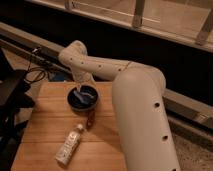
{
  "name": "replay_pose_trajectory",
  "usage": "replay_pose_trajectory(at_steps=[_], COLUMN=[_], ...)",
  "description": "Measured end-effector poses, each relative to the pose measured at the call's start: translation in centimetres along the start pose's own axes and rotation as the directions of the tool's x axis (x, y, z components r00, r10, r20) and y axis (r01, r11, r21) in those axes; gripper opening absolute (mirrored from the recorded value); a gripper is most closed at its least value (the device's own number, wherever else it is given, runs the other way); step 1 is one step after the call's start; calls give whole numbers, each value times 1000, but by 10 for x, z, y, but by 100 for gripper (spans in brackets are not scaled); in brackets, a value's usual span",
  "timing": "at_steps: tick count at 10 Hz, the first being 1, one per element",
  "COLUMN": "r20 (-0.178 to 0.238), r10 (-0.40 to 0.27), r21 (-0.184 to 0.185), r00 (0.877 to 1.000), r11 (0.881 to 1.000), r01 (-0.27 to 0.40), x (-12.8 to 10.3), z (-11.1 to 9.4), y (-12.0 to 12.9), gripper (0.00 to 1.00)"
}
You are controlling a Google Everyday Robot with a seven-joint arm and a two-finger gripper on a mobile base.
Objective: Place the white sponge in the ceramic bowl
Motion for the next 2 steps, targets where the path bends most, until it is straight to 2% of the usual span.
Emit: replay_pose_trajectory(at_steps=[2], r20=[2], r10=[-2], r21=[-2], r00=[1000], r11=[1000], r01=[2], x=[-1], z=[-1], y=[-1], gripper=[61])
